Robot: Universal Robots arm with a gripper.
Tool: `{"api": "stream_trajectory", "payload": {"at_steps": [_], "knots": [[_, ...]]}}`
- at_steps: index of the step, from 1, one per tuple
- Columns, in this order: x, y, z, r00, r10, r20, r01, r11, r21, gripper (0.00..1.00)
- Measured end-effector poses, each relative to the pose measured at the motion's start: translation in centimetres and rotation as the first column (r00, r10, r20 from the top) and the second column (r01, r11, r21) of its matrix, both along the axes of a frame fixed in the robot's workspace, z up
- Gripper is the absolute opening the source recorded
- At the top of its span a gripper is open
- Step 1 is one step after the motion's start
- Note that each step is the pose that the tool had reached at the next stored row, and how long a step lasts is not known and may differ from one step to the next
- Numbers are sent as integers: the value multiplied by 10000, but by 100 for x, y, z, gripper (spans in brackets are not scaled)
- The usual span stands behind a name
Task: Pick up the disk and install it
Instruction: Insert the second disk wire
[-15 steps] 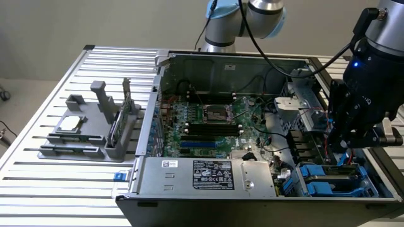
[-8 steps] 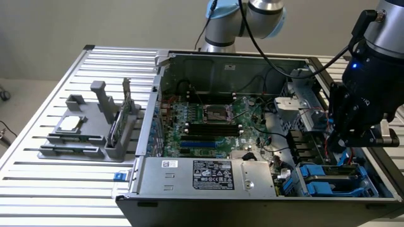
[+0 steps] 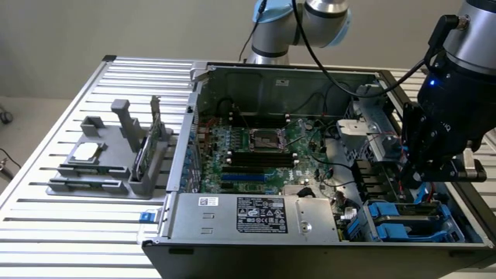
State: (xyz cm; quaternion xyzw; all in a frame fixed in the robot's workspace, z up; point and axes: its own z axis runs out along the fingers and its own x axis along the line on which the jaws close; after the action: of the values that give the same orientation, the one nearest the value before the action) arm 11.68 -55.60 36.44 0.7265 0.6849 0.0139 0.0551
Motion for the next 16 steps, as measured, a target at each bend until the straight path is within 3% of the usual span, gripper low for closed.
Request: {"api": "stream_trajectory", "payload": {"at_steps": [5,11,16], "knots": [[-4,-10,-10,10000,1,0,-1,10000,5,16],[-4,-79,-30,10000,0,0,0,10000,26,16],[-4,-148,-66,10000,15,0,-15,10000,81,16]]}}
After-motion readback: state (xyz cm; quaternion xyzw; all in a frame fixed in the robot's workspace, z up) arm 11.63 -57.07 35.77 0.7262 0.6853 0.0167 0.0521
